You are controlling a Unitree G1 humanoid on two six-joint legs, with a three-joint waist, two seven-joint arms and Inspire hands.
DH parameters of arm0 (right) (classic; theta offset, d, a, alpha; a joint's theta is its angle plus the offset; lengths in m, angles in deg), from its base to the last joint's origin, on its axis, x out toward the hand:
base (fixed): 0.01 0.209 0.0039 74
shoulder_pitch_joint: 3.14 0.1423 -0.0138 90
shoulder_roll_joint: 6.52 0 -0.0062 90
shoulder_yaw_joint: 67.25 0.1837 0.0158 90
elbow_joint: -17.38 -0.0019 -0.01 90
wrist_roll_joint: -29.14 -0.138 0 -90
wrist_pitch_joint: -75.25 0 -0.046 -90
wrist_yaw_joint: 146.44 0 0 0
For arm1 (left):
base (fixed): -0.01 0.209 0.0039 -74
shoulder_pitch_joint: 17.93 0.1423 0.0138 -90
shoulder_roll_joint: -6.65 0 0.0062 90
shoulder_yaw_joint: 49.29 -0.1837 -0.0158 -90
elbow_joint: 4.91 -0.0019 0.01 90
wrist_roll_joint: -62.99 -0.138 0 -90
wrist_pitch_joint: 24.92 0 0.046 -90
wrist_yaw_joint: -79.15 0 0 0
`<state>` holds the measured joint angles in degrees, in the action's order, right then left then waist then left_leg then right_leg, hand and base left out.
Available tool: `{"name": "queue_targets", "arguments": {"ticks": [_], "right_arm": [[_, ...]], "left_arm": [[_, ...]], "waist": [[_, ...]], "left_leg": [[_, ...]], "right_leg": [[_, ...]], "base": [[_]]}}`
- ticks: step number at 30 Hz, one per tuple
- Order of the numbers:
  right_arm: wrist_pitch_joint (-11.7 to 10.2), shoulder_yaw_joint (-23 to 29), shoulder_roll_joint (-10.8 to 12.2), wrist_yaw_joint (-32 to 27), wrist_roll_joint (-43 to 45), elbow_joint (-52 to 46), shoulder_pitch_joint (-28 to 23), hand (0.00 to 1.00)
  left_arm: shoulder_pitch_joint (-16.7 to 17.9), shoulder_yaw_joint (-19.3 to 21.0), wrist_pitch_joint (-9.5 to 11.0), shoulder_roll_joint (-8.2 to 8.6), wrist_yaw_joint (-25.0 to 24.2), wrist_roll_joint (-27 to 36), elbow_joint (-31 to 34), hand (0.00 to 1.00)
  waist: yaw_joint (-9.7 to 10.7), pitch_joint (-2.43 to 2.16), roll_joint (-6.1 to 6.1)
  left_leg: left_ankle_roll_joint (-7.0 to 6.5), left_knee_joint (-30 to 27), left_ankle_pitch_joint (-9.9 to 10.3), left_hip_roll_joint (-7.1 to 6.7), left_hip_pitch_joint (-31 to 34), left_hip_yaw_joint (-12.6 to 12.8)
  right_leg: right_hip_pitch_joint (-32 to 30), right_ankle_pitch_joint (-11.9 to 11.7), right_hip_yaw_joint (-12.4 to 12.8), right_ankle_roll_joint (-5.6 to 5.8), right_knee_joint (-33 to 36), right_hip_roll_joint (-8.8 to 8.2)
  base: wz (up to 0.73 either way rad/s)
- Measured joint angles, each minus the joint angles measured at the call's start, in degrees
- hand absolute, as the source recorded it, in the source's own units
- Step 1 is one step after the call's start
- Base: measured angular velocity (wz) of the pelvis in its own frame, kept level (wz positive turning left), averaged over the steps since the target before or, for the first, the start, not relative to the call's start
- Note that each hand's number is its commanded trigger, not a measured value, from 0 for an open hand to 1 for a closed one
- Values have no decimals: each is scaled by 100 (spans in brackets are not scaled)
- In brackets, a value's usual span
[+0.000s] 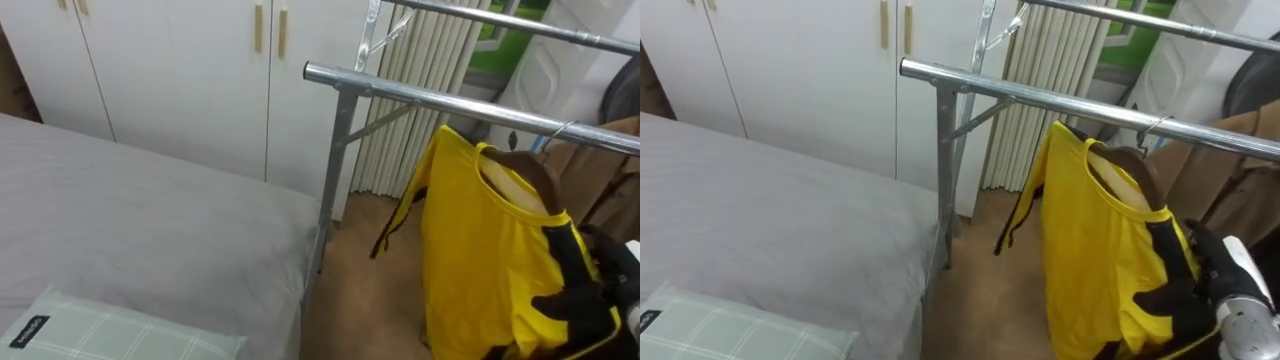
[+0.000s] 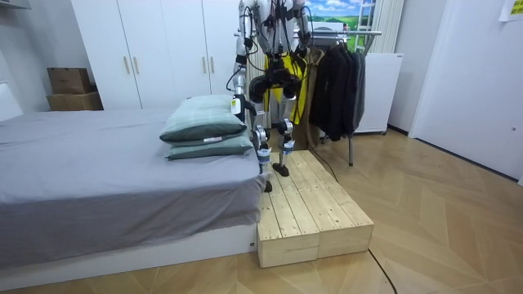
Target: Hang clothes
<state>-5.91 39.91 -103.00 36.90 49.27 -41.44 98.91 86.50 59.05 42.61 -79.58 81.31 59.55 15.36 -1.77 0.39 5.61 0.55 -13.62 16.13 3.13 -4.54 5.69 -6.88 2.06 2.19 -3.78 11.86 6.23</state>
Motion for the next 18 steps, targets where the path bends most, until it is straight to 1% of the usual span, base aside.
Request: {"name": "queue_targets", "arguments": {"ticks": [5, 9, 13, 15, 18], "right_arm": [[-6, 109, 0, -198, -51, -165, -231, 0], [-51, 227, 3, -399, -323, -351, -578, 0], [-84, 232, 3, -583, -532, -479, -746, 0], [-146, 240, 4, -713, -585, -503, -824, 0], [-182, 284, 5, -970, -617, -543, -930, 0]], "left_arm": [[16, -2, -34, 0, -6, 0, 0, 0], [51, -1, -35, 2, -21, 0, 0, 0], [82, 4, -34, 11, -21, 2, 0, 0], [103, 88, -34, 24, -20, 5, 0, 0], [112, 163, -34, 27, -17, 26, 1, 0]], "waist": [[42, -1, -2], [81, 1, -13], [83, 10, -32], [126, 4, -31], [159, 0, -27]], "left_leg": [[1, -5, 0, 5, -6, 23], [1, -5, 1, 5, -11, 26], [3, 6, 3, 11, -14, 88], [4, 10, 3, 12, -21, 91], [4, 9, 3, 13, -26, 87]], "right_leg": [[3, -2, 25, -3, -9, 9], [16, -1, 29, -1, -7, 6], [13, 0, 86, 0, -9, 24], [20, -1, 86, -1, -2, 23], [26, 0, 82, -1, 29, 22]], "base": [[-3], [0], [-7], [0], [0]]}}
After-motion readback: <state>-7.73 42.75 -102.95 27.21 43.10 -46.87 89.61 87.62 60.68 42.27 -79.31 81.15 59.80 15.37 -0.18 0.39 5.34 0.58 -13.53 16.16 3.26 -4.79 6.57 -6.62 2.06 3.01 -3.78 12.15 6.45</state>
